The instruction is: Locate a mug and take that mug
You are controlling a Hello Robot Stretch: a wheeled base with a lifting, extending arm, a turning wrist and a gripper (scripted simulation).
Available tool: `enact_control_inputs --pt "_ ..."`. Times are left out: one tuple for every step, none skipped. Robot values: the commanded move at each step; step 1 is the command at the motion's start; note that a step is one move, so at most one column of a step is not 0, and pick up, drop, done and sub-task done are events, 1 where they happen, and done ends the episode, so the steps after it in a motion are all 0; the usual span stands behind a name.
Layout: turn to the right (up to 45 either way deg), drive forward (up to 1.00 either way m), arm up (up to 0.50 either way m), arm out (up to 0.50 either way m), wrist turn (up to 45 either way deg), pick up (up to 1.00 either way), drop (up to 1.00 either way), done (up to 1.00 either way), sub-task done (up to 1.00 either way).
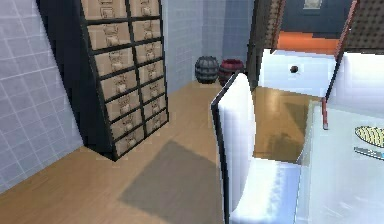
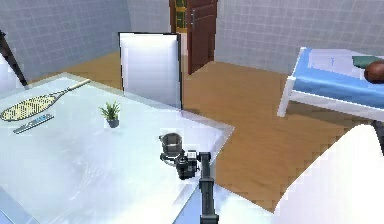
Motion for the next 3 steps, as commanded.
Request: enact_control_inputs --pt "0.0 0.00 0.00 0.00 0.0 1.00 0.00 0.00 0.00" --pt "0.0 0.00 0.10 0.00 0.0 0.00 0.00 0.00 0.00" --pt "0.0 0.00 0.00 0.00 0.0 0.00 0.00 1.00 0.00"
